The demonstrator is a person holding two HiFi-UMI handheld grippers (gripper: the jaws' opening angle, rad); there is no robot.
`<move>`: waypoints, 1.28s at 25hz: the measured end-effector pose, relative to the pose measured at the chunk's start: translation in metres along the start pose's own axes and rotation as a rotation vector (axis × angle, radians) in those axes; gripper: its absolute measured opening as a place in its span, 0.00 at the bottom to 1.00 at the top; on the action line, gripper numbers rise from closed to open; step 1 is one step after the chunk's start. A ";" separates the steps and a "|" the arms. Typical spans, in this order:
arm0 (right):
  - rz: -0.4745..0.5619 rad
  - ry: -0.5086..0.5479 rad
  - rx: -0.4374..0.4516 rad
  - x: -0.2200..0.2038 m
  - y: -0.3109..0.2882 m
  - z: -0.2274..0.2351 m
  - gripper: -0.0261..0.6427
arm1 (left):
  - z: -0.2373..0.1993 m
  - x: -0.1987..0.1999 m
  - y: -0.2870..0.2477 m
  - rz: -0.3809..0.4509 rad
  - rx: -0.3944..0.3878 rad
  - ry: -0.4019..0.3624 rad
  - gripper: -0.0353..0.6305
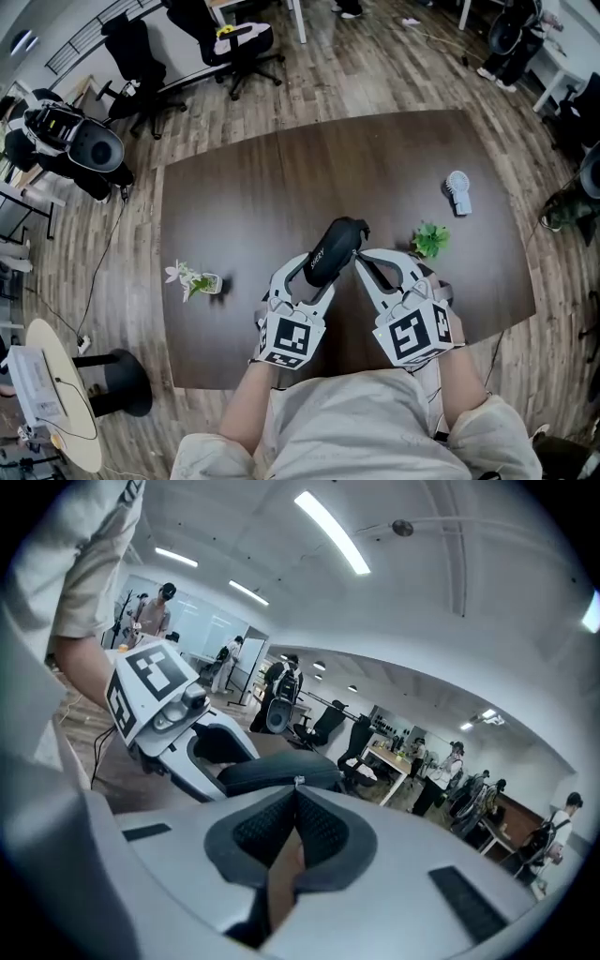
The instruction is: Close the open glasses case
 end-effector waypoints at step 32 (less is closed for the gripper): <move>0.430 -0.174 0.692 0.104 0.091 0.023 0.04 | 0.003 0.119 0.079 0.350 -0.863 0.311 0.76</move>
Point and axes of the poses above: the fingertips, and each gripper's own axes: y backward along the fingers, z to its right, x out of its top, the point moved 2 cm from there along y, backward along the fingers, and after that the axes turned 1 degree about -x, right-handed, at the moved point
